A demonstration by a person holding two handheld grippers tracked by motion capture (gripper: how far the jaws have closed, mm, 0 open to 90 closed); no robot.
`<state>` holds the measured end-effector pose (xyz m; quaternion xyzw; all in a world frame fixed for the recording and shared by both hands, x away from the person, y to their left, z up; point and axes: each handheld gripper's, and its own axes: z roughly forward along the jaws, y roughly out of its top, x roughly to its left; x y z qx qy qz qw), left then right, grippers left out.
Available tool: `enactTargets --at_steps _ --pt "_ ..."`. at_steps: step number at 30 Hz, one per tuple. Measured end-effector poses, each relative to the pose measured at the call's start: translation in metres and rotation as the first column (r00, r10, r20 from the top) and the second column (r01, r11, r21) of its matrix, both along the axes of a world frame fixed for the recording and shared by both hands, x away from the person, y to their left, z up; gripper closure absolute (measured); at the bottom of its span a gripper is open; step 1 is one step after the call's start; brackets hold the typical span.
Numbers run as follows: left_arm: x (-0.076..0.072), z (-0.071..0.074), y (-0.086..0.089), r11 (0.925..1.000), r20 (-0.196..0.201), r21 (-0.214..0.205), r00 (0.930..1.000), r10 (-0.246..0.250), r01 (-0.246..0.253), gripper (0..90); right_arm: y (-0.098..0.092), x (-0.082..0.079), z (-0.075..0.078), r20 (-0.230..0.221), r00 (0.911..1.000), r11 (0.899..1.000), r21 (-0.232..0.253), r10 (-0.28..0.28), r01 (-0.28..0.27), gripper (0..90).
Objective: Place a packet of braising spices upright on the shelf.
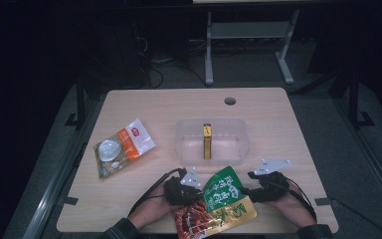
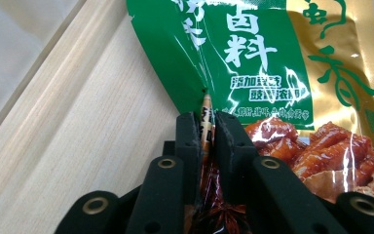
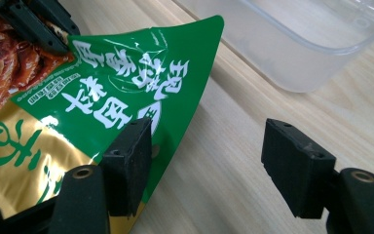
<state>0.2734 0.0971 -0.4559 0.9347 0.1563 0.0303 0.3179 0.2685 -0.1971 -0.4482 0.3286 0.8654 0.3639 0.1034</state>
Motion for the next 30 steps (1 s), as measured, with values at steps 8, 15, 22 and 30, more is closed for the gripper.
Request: enactTargets --at_steps 8,15,22,30 --pt "0.007 0.001 0.005 0.9991 -0.058 -0.042 0.9983 0.008 -0.011 87.2 -0.003 0.0 0.003 0.028 0.9995 1.0 0.026 -0.017 0.016 33.6" --pt "0.015 0.012 0.026 0.9909 -0.078 -0.13 0.9966 0.024 -0.034 88.4 -0.006 -0.001 0.009 0.03 0.9995 0.995 0.099 -0.013 0.01 29.1" --pt "0.017 0.029 0.047 0.9794 -0.031 -0.185 0.9966 0.076 -0.08 88.8 -0.006 -0.004 0.015 0.03 0.9995 0.984 0.176 0.007 -0.012 26.8" --pt "0.014 0.046 0.067 0.9664 0.003 -0.237 0.9945 0.105 -0.101 89.3 -0.006 -0.005 0.017 0.044 0.9989 0.982 0.186 0.016 -0.024 26.6"
